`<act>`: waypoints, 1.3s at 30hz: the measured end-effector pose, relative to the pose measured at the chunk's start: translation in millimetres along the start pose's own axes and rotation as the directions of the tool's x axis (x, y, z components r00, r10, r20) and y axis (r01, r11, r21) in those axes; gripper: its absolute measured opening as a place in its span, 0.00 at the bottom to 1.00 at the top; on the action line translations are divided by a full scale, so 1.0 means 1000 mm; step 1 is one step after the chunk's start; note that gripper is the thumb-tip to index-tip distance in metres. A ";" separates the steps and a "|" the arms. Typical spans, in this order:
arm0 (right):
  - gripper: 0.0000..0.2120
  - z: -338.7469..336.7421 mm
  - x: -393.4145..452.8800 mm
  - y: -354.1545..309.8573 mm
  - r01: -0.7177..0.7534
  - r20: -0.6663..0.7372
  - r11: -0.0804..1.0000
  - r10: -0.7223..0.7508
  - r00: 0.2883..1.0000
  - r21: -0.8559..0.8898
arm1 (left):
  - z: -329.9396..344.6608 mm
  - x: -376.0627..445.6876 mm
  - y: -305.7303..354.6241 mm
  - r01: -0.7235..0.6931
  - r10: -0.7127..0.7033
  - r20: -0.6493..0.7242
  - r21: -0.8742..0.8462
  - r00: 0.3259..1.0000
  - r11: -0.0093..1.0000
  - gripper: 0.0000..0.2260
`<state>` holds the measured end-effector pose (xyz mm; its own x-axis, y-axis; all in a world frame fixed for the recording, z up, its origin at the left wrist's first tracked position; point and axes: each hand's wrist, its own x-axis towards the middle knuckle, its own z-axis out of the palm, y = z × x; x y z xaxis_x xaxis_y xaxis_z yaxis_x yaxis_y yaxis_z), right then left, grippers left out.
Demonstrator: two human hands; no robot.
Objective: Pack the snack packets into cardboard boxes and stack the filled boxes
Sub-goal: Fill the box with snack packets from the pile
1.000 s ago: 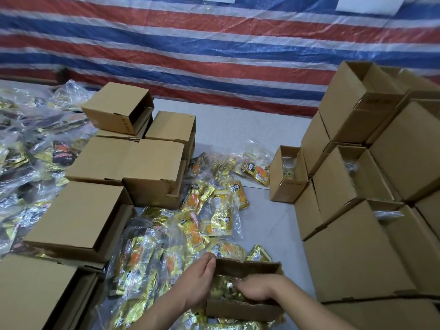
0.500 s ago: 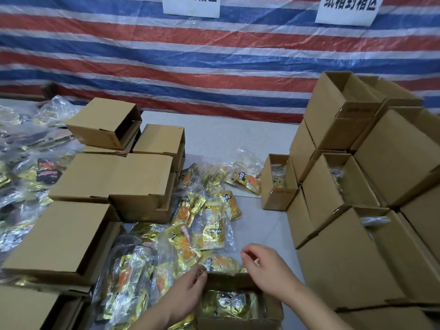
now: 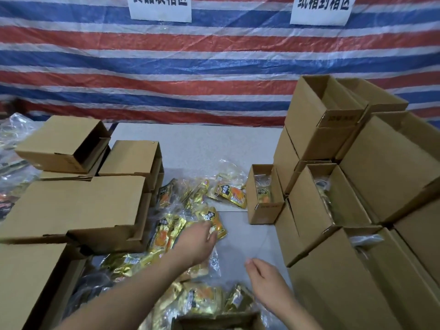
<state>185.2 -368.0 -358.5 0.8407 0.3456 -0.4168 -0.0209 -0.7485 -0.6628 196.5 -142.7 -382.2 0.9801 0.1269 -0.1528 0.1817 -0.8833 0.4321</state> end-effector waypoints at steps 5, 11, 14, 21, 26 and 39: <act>0.12 -0.017 0.037 -0.021 -0.173 -0.044 0.872 0.217 0.975 0.459 | 0.001 0.105 0.013 -0.170 0.108 0.162 0.444 0.981 0.880 0.22; 0.21 -0.032 0.068 -0.024 -0.244 -0.036 0.693 0.362 0.931 0.678 | 0.030 0.184 0.023 -0.257 0.085 0.274 0.688 0.958 0.678 0.37; 0.21 -0.035 0.076 -0.007 -0.283 -0.012 0.624 0.424 0.906 0.729 | 0.051 0.212 0.026 -0.277 0.070 0.301 0.729 0.951 0.626 0.36; 0.23 -0.034 0.081 0.017 -0.256 -0.011 0.507 0.466 0.885 0.823 | 0.078 0.257 0.026 -0.265 0.053 0.298 0.738 0.953 0.620 0.37; 0.28 -0.042 0.087 0.013 -0.271 -0.107 0.656 0.476 0.873 0.705 | 0.086 0.266 0.024 -0.183 -0.012 0.253 0.731 0.967 0.658 0.33; 0.22 -0.028 0.109 -0.010 -0.281 0.077 0.516 0.382 0.921 0.809 | -0.019 0.184 0.030 -0.009 0.006 0.072 0.040 0.997 0.999 0.21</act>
<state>292.3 -339.0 -379.5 0.7249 0.0757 -0.6847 -0.6851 -0.0254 -0.7280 384.1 -137.3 -381.0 0.9729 0.0887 -0.2136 0.1695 -0.9018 0.3975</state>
